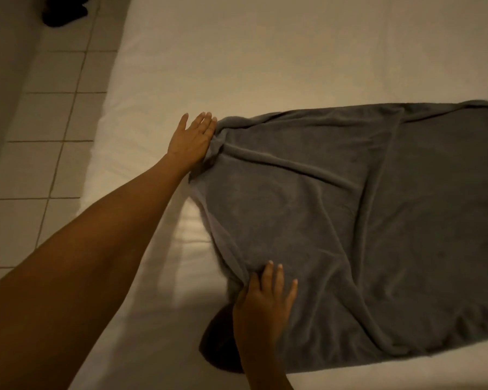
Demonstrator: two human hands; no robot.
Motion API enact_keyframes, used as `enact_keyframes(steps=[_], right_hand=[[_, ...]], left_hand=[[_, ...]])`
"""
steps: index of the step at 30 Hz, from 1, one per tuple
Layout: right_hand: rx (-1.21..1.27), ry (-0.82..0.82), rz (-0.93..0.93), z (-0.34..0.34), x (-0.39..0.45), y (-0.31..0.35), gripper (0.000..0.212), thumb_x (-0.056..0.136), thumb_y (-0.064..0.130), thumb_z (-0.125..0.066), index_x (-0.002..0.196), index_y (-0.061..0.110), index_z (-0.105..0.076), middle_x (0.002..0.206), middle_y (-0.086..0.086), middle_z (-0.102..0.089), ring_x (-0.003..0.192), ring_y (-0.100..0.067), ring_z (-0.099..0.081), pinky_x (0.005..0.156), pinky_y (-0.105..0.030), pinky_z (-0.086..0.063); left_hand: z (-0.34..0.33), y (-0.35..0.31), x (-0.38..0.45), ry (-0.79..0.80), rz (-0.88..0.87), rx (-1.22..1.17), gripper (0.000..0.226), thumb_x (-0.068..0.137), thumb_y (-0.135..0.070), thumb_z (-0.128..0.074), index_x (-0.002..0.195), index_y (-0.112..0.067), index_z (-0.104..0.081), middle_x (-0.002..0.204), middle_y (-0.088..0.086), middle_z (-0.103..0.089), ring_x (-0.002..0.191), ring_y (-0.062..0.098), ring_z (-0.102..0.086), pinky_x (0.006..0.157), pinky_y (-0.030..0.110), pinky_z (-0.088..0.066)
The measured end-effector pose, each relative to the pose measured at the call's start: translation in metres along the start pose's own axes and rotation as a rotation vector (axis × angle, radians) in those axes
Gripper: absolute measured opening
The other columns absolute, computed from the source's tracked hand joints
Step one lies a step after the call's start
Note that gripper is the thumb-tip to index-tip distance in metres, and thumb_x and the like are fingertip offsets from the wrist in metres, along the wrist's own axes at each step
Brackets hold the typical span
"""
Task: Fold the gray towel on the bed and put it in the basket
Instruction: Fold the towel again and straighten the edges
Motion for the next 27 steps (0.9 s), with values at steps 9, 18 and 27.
enact_keyframes(steps=[9,18,27], right_hand=[[-0.11,-0.027,-0.286,0.06,0.032,-0.161,0.022,0.073,0.029,-0.063,0.076,0.011,-0.074,0.122,-0.021,-0.061,0.123,-0.041,-0.048,0.109,-0.054,-0.006],[-0.255,-0.052,-0.409,0.097,0.067,-0.287,0.035,0.09,0.039,-0.045,0.11,0.021,-0.069,0.15,-0.009,-0.034,0.143,-0.031,-0.012,0.105,-0.054,0.022],[-0.182,-0.073,-0.477,0.128,0.081,-0.396,0.037,0.091,0.034,-0.046,0.122,0.019,-0.06,0.155,-0.013,-0.022,0.144,-0.033,-0.005,0.104,-0.055,0.02]], left_hand=[[0.119,-0.037,0.061,-0.15,0.005,0.051,0.052,0.093,-0.008,-0.05,0.14,0.004,-0.032,0.151,0.023,-0.028,0.143,0.034,-0.02,0.115,0.056,-0.009],[0.172,-0.145,0.121,-0.141,-0.029,0.039,0.062,0.097,-0.016,-0.043,0.148,0.002,-0.012,0.154,0.021,-0.02,0.145,0.03,-0.015,0.116,0.056,-0.005],[0.243,-0.307,0.159,-0.083,-0.041,0.057,0.061,0.102,-0.025,-0.026,0.149,-0.002,0.004,0.159,0.016,0.003,0.147,0.027,0.001,0.118,0.051,-0.002]])
Point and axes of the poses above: each hand's wrist, its own x-axis towards the middle knuckle, its own z-axis out of the back of the hand, y = z × x, the point moved 5 cm from there along x, towards the middle knuckle
